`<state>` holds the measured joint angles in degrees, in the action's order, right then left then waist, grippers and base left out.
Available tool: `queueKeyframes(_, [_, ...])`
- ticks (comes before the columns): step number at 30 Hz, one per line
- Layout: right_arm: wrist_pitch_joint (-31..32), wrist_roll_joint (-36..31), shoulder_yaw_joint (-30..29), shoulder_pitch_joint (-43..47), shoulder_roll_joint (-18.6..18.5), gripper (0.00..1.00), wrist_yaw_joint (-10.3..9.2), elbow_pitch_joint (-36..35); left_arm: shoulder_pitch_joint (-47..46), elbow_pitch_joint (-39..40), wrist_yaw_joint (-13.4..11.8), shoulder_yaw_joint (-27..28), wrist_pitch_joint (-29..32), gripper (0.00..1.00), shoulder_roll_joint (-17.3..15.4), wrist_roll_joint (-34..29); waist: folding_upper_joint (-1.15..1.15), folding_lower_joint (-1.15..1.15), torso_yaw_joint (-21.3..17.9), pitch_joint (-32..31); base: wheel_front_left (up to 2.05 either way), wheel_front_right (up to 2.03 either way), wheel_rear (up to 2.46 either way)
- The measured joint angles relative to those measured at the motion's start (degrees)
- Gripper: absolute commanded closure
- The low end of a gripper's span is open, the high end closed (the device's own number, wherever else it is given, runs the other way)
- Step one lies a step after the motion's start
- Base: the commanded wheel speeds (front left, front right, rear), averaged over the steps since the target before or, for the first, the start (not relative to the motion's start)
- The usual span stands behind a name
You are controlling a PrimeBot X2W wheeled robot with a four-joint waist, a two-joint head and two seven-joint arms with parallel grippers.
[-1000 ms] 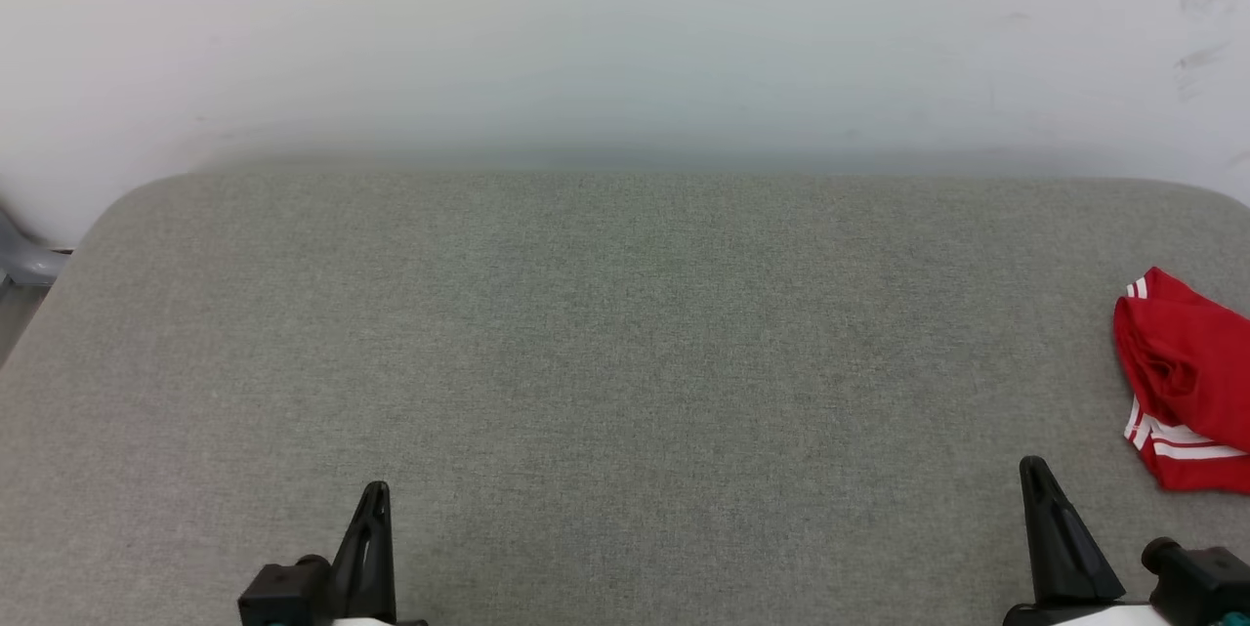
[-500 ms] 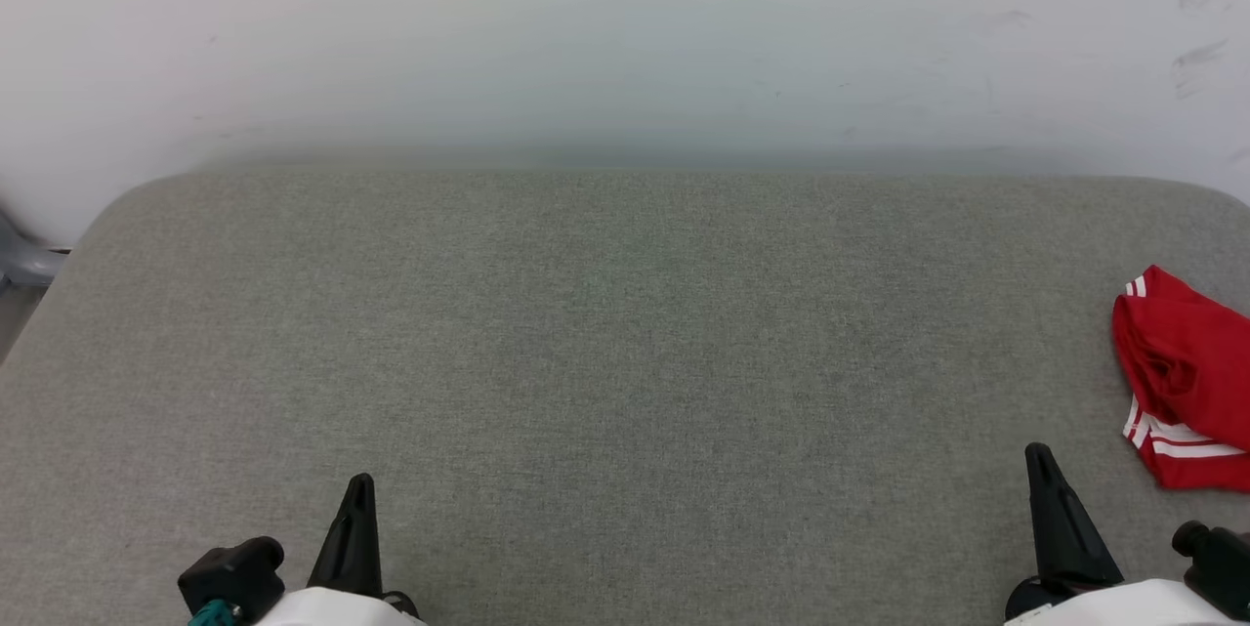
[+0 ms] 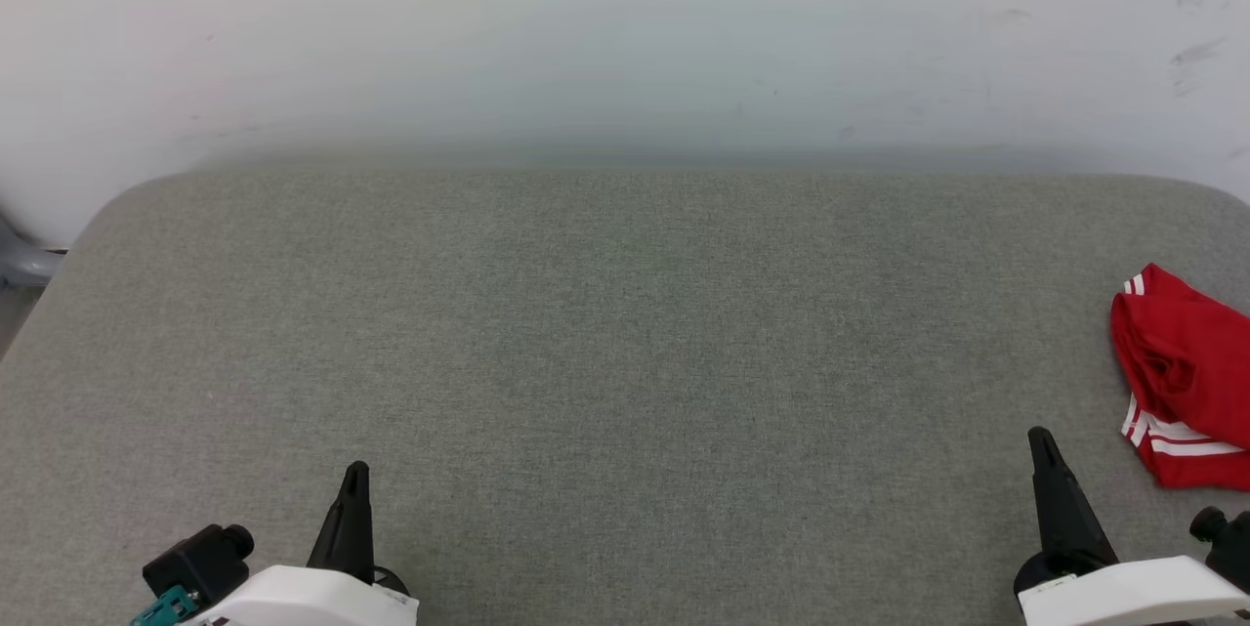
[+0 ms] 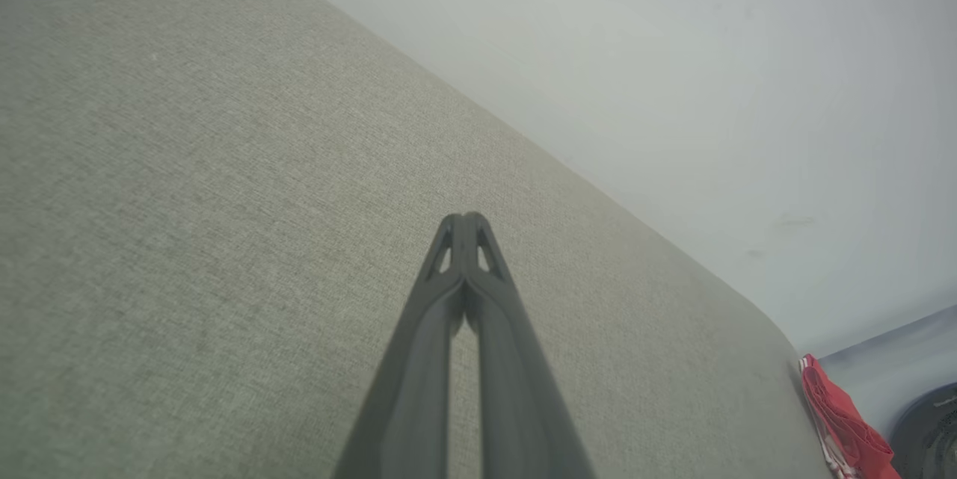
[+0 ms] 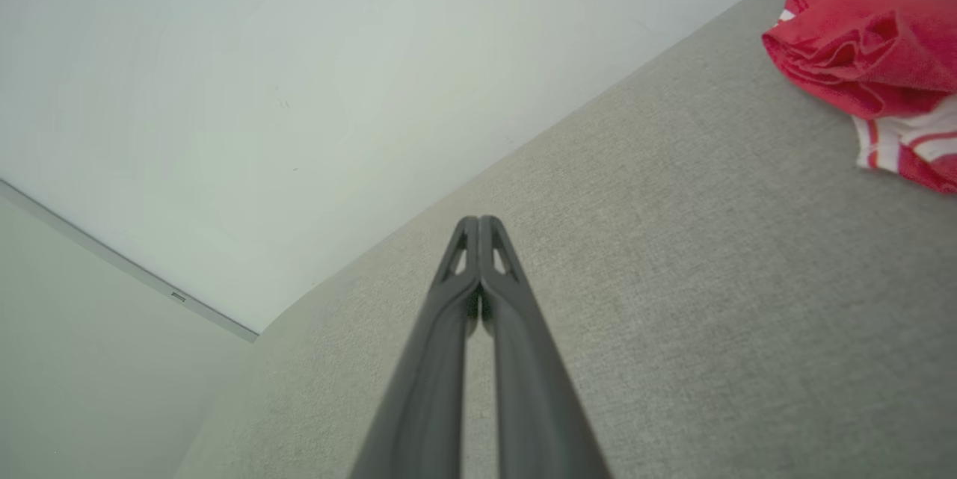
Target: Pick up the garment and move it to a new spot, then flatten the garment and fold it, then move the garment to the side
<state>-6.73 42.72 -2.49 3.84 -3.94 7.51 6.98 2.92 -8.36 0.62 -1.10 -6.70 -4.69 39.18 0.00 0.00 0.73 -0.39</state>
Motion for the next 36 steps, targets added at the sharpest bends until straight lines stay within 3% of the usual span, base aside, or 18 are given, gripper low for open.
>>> queueKeyframes(36, [5.5, 26.0, -0.6, -4.8, -0.4, 1.00, 0.00, 3.4, -4.4, -2.8, 3.4, 3.4, 6.3, 1.00, 0.6, 26.9, 0.00, 0.00, -0.3, 0.2, 0.00, 0.00, 0.00])
